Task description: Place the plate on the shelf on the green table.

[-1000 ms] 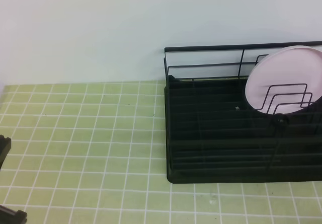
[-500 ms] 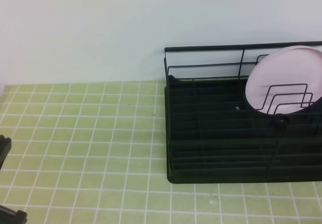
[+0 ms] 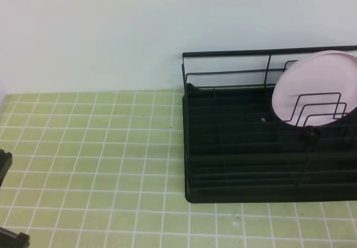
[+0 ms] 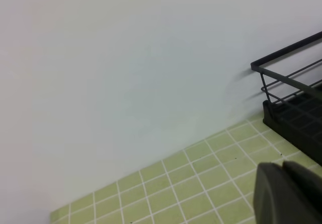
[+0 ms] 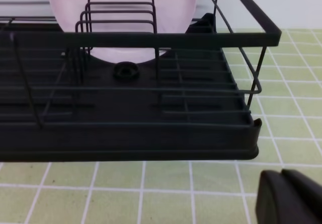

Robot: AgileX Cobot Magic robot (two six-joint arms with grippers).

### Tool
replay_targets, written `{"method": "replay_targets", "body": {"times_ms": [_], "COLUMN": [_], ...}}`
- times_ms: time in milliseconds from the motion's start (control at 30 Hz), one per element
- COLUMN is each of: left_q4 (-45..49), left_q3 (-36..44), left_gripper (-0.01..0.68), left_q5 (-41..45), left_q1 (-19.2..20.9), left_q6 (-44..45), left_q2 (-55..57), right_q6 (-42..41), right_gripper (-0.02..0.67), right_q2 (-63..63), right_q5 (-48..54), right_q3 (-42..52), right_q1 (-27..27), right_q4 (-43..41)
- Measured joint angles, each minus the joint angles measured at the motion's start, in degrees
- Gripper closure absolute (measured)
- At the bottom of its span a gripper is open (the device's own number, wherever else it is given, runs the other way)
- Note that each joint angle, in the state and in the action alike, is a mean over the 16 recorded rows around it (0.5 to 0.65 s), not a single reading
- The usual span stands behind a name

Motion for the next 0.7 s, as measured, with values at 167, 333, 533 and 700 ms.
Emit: {"method": "replay_targets", "body": {"times_ms": [167, 333, 533, 700], "left_q4": [0.0, 0.0, 0.01, 1.18], "left_q3": [0.0, 0.0, 0.0, 0.0], "left_gripper": [0.673, 0.673, 0.673, 0.673], "left_q5": [0.04, 0.08, 0.08, 0.03], "left_q1": [0.0, 0.0, 0.0, 0.0], "left_q6": [0.0, 0.0, 0.0, -0.05], "left_q2": [0.0, 0.0, 0.0, 0.0], "right_q6": [0.0, 0.0, 0.0, 0.0], "right_gripper": [0.649, 0.649, 0.649, 0.649], "right_q2": [0.0, 0.0, 0.0, 0.0], "right_q5": [0.0, 0.0, 0.0, 0.0], "right_q3": [0.0, 0.0, 0.0, 0.0], "right_q1": [0.0, 0.0, 0.0, 0.0], "right_q4": [-0.01, -0.01, -0.05, -0.08]}}
